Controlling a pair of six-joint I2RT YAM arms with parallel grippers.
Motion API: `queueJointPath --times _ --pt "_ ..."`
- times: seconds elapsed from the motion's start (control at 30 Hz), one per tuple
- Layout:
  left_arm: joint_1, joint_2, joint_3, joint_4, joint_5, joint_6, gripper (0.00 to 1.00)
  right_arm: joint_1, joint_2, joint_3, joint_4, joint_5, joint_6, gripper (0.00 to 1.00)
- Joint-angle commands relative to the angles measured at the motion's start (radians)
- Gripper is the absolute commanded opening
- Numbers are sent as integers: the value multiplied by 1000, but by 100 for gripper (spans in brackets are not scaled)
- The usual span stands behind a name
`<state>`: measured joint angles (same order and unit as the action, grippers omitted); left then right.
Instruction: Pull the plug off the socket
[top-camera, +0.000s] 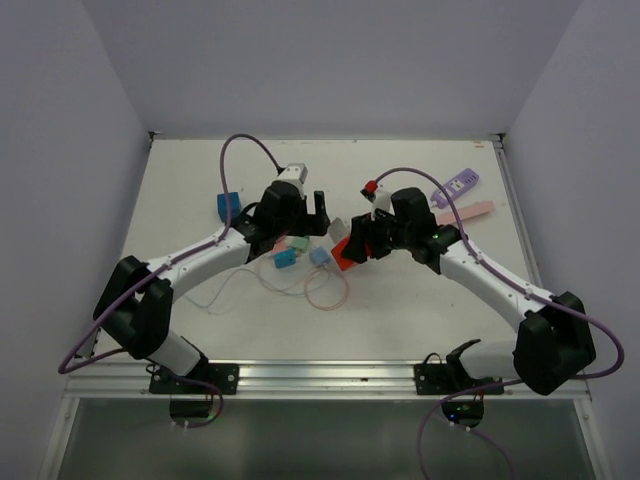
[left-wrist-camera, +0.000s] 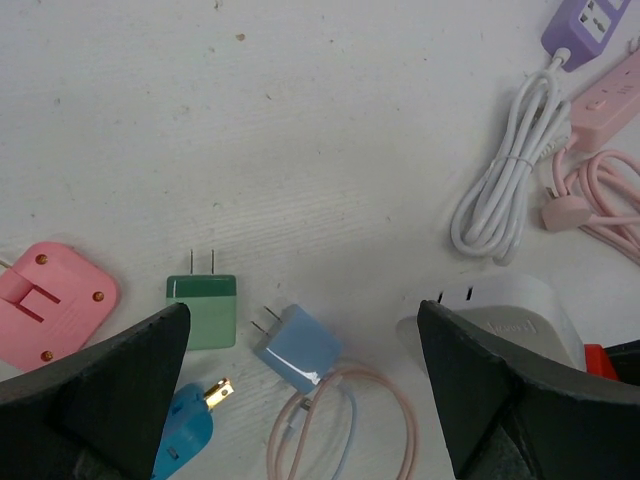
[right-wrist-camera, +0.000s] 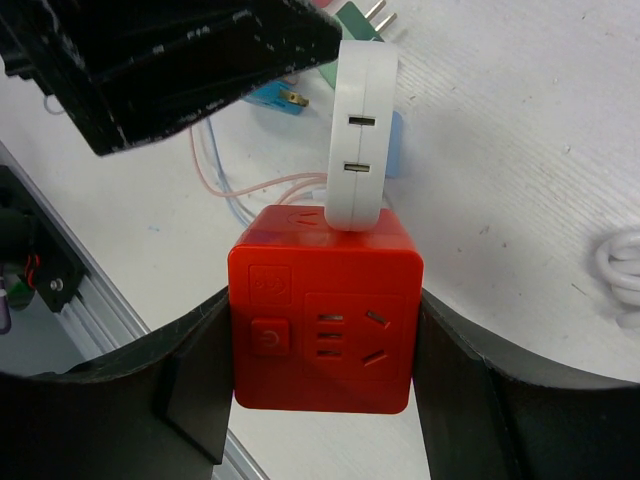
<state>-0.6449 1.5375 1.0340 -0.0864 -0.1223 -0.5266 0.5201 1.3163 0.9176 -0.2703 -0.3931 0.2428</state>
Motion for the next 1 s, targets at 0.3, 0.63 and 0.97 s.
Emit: queueJointPath --times 0.3,0.63,0.97 --pt "65 -143 -83 106 230 -326 100 6 -45 -28 135 -61 36 0" --pt "-16 -105 -109 226 219 -437 100 12 -37 -26 200 -79 82 0" --pt "-41 -47 -89 258 135 -474 100 31 -51 -42 232 -73 104 0"
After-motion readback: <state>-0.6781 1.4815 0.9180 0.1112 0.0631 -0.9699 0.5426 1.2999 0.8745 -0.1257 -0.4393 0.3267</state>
